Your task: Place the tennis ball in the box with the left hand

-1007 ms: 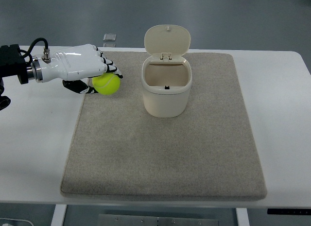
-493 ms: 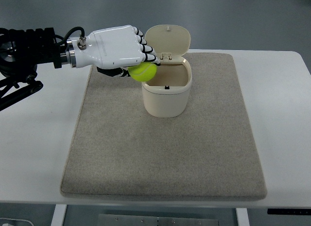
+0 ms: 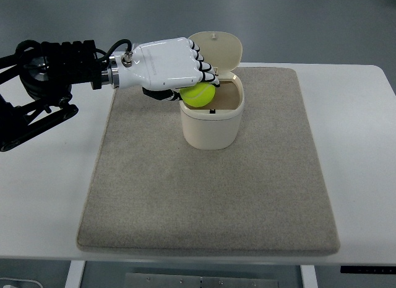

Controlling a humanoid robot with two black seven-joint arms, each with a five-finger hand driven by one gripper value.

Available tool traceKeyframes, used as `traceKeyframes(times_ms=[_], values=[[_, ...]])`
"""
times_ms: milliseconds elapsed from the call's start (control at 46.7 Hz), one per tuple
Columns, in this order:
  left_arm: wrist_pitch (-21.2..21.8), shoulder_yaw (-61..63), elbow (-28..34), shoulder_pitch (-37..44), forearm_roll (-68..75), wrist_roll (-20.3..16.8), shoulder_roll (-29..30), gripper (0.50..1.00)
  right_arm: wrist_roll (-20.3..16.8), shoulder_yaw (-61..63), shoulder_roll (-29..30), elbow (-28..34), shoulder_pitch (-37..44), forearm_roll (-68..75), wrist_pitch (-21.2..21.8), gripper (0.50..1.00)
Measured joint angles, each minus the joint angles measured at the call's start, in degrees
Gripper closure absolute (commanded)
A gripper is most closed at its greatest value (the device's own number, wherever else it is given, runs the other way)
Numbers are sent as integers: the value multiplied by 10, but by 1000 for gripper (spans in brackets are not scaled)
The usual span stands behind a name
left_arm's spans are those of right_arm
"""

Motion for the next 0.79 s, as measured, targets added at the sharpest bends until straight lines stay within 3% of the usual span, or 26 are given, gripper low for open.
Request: traceKeyframes(times_ms=[129, 279, 364, 514, 579, 793], values=[[0, 1, 8, 2, -1, 0, -6, 763, 0, 0, 0, 0, 0, 0, 0, 562], [0, 1, 11, 6, -3, 0, -9, 649, 0, 0, 0, 0, 0, 0, 0, 562], [1, 3, 12, 6, -6, 0, -9, 617, 0, 0, 0, 0, 0, 0, 0, 562], [0, 3, 12, 6, -9, 0, -9, 609, 0, 0, 0, 0, 0, 0, 0, 562], [0, 3, 11, 6, -9, -1, -7, 568, 0, 0, 0, 0, 0, 0, 0, 562], [0, 6, 6, 7, -12, -2, 0, 546, 0, 0, 0, 0, 0, 0, 0, 562]])
